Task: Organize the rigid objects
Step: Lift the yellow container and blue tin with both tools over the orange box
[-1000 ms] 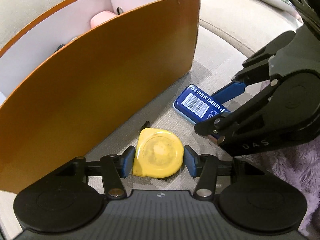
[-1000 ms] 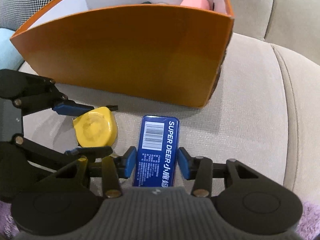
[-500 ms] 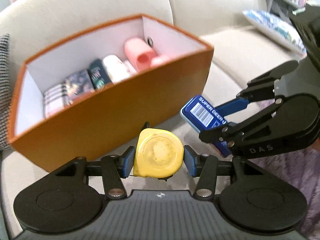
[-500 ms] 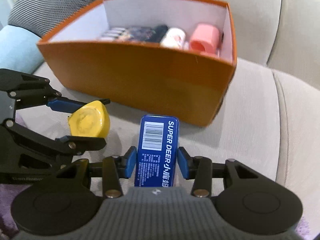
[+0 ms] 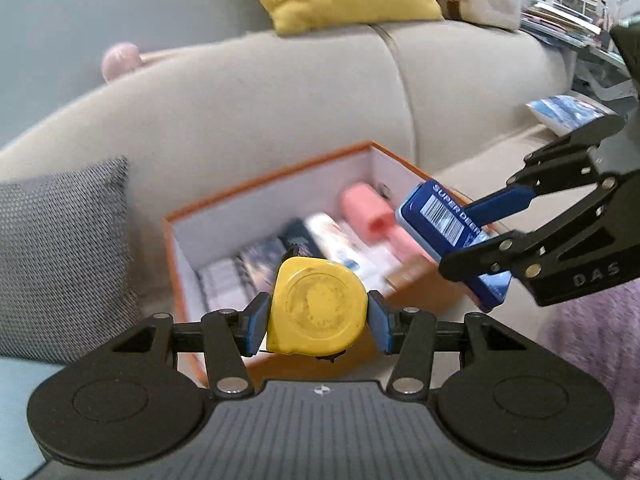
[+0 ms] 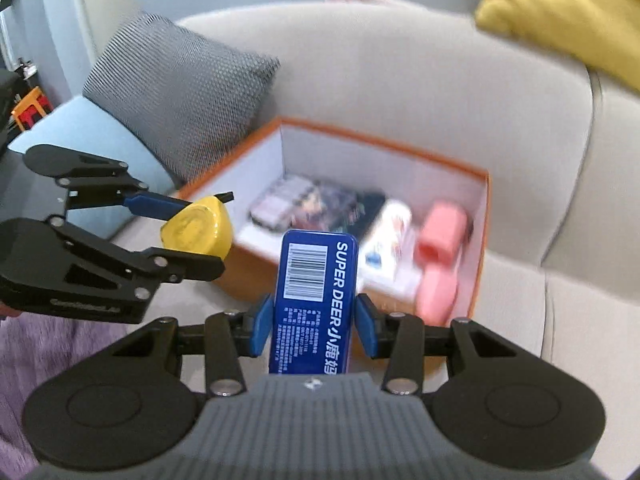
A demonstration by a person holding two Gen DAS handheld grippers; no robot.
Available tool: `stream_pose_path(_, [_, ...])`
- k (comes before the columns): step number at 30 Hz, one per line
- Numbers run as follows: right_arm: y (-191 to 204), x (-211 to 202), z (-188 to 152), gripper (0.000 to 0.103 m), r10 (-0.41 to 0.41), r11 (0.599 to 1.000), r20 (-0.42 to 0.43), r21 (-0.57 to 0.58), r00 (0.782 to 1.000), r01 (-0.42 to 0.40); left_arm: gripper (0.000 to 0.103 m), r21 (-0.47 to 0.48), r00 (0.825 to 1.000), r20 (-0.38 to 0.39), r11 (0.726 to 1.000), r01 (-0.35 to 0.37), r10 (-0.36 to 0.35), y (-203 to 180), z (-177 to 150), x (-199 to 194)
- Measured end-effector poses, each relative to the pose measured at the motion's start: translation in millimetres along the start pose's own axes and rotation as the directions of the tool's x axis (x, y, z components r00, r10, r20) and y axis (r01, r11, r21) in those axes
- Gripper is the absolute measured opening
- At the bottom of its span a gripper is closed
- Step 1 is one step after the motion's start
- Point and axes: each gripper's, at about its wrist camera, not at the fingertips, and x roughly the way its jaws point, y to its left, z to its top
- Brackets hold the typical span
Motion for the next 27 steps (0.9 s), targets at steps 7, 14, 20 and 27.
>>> stream_pose_path(7, [-0.1,17.9,62.9,0.046,0.023,1.000,0.046,-0.021,0.999,-0.022,0.059,0.039,1.000,0.006,0.999,-0.007,0.007,25.9,19.8,23.0])
stream_pose_path(14, [-7.6,72.8,89.8,0.046,0.032,0.999,-0.029,0.026,0.999,-0.032,0.059,0.094,1.000,-0.022,0.995,-0.015,0.017,39.4,19.0,51.1])
stream_pose_path(20, [-2.3,117.1,86.7,0.046,0.061,0.997,-0.122,0.048,0.991,-0.056,0.059,0.119,0.999,-0.044,0.993,-0.019,0.024,47.8,9.9,70.2])
stream_pose_path(27, [-3.2,148.7,88.2,0.046,0.103,0.994,-0.178,-0.021,0.979,-0.108,0.059,0.140,0.998,-0.062,0.990,-0.002,0.010,56.0,-1.5,77.6])
